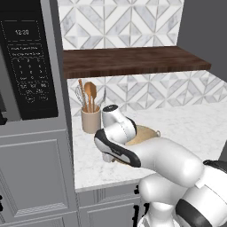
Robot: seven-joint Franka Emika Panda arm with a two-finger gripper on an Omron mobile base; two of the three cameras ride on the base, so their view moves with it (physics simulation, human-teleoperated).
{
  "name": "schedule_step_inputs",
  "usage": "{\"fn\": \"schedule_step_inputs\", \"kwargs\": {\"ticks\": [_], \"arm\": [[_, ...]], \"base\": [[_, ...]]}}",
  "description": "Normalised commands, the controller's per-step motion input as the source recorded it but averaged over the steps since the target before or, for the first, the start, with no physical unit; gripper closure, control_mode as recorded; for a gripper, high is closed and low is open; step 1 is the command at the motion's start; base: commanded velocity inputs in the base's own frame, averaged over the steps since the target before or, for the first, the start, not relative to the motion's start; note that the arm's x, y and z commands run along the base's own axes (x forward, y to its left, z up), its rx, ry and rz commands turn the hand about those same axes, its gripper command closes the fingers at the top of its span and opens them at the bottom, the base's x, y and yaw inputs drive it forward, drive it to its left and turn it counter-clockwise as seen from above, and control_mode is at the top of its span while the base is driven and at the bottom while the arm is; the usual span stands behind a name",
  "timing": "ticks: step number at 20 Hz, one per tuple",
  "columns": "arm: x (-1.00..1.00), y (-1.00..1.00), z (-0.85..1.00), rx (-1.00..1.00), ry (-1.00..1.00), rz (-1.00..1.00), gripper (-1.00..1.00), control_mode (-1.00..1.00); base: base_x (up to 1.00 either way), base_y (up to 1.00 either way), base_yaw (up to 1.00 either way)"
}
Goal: Open the cabinet, pick up the bread from the cabinet and place it in the basket. Then move the basket to the dining counter.
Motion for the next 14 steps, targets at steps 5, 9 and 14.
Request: {"fn": "schedule_step_inputs", "kwargs": {"ticks": [5, 9, 14], "arm": [[0.05, 0.00, -0.09, 0.00, 0.00, 0.04, -1.00, -1.00], [0.00, 0.00, 0.00, 0.00, 0.01, 0.04, 1.00, -1.00], [0.00, 0.00, 0.00, 0.00, 0.00, 0.04, 1.00, -1.00]], "base": [[0.00, 0.00, 0.00], [0.00, 0.00, 0.00], [0.00, 0.00, 0.00]]}}
